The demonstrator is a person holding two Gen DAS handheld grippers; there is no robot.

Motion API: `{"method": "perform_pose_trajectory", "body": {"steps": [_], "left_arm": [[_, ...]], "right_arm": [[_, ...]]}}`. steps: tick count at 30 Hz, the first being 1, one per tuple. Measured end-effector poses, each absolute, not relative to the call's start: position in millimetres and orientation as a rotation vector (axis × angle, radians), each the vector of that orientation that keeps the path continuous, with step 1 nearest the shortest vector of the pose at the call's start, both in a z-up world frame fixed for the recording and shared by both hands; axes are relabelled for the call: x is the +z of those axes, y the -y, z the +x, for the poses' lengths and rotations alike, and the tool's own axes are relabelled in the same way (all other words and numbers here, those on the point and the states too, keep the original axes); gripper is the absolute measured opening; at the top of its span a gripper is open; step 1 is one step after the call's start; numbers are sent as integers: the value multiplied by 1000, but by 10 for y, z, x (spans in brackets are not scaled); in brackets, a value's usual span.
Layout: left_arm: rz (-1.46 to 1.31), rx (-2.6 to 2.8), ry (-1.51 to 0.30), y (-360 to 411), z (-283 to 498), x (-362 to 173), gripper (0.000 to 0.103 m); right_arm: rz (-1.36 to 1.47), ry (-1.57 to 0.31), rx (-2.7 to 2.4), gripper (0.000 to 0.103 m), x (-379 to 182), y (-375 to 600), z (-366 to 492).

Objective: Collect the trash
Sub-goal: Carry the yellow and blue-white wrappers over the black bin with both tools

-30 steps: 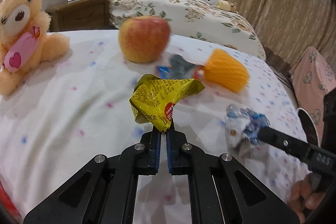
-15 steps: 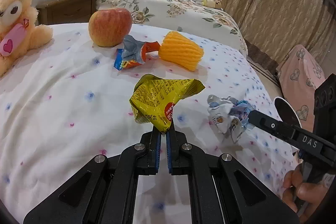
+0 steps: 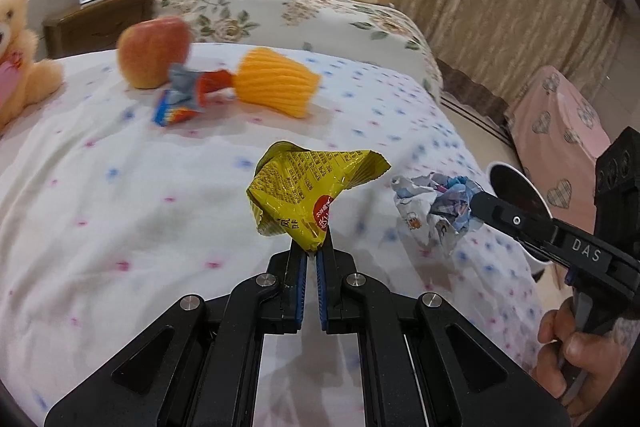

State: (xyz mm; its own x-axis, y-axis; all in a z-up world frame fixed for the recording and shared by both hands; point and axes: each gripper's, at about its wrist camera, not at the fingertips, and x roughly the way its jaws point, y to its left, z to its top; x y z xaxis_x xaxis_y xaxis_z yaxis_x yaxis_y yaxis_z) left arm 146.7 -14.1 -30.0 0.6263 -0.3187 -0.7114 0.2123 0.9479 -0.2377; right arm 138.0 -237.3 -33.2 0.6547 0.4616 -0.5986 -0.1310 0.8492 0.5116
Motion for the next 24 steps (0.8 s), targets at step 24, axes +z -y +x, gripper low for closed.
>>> {"method": "perform_pose_trajectory", "body": {"steps": [24], "left_arm": [[-16, -504, -857, 1371, 1263, -225, 4]], "right_arm": [[569, -704, 134, 5, -324, 3660, 903]]}}
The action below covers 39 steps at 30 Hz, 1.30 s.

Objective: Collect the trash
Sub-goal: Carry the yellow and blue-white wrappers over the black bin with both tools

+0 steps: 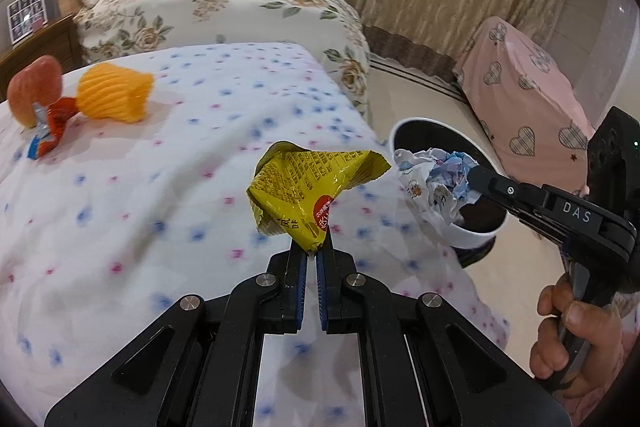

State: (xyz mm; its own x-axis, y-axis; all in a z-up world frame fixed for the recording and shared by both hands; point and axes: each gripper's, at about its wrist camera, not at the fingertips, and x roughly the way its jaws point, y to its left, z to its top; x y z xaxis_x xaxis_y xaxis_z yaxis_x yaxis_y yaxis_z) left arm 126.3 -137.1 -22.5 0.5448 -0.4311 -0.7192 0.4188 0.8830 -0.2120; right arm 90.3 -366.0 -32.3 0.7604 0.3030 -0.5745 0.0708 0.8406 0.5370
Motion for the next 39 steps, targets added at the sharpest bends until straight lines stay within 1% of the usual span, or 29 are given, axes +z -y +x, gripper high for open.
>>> {"method": "perform_pose_trajectory", "body": {"steps": [21, 39], "left_arm": [[92, -623, -857, 2254, 1217, -158, 4], [142, -665, -860, 2656, 1298, -170, 4]], "right_arm": [[626, -658, -1, 5, -351, 4382, 634], [640, -658, -68, 5, -430, 4676, 629]]}}
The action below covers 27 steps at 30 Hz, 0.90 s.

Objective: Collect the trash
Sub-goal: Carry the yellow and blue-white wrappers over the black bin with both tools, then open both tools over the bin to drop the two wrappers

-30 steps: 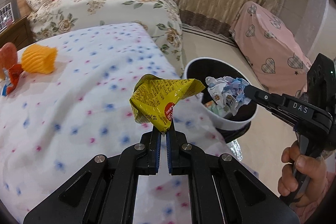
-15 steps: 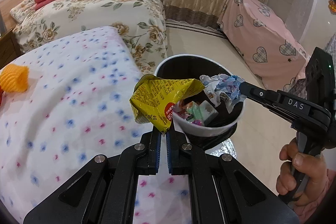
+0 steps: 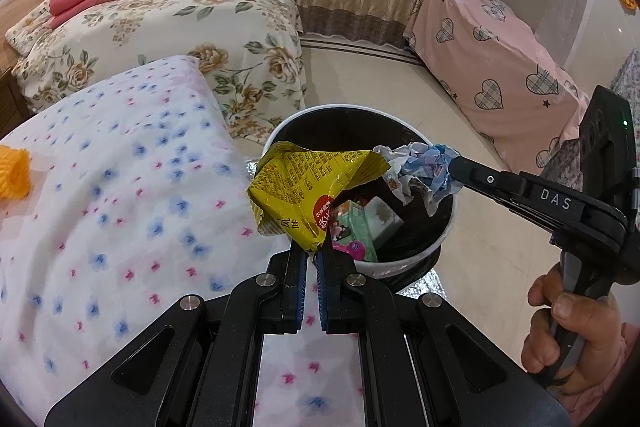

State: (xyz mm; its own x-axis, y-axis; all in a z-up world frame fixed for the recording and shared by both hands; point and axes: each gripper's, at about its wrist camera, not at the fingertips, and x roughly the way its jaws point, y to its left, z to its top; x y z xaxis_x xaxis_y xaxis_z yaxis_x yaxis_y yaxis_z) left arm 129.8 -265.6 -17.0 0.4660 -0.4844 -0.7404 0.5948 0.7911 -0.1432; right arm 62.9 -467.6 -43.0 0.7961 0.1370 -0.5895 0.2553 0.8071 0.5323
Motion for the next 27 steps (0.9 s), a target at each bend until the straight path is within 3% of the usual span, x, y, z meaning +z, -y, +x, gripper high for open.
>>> {"method": "perform_pose_trajectory", "body": {"steps": [24, 27], "left_arm": [[172, -682, -899, 3039, 1500, -291, 4], [172, -670, -899, 3041, 1505, -296, 6]], "right_arm": [[622, -680, -108, 5, -458, 4836, 833], [620, -691, -105, 10, -462, 4843, 867]]}}
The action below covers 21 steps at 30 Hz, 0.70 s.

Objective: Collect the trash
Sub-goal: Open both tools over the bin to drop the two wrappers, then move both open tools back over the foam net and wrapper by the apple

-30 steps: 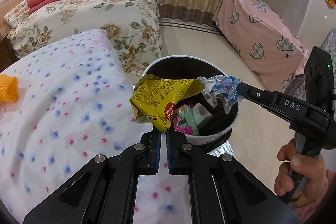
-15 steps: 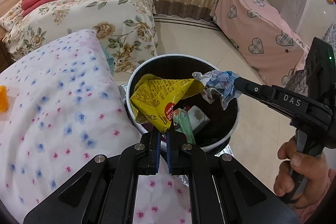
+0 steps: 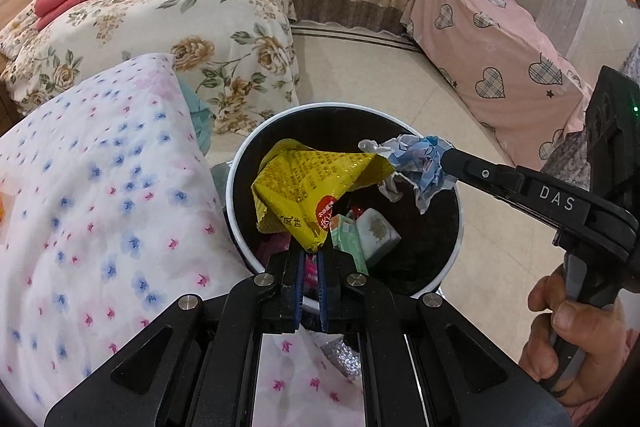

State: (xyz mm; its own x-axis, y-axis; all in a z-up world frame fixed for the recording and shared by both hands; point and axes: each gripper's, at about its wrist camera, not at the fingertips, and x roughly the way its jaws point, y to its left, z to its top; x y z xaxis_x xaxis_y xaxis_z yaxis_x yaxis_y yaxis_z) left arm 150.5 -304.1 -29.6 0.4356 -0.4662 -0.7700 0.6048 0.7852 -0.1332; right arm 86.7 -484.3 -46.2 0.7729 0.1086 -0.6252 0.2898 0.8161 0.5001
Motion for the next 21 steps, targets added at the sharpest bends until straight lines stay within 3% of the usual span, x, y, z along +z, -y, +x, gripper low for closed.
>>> {"method": "perform_pose_trajectory", "body": {"steps": [4, 6, 8, 10, 15, 17, 21], "left_arm": [[164, -663, -896, 3003, 1496, -270, 25], [153, -656, -888, 2948, 1482, -248, 29], [142, -649, -887, 2894, 1477, -228, 35], [128, -639, -884, 2817, 1460, -211, 40], [97, -615, -874, 2618, 1406, -164, 43], [82, -595, -863, 2515, 1386, -142, 50], [56, -550, -844, 2274, 1335, -124, 51]], "right_arm": [[628, -693, -116, 18, -443, 4856, 881], [633, -685, -117, 37, -429, 4857, 870], [634, -671, -113, 48, -403, 4839, 846], [634, -666, -107, 51, -387, 4821, 832], [639, -657, -90, 74, -352, 4751, 830], [641, -654, -74, 81, -337, 4687, 832], [627, -665, -36, 87, -315, 4496, 862]]}}
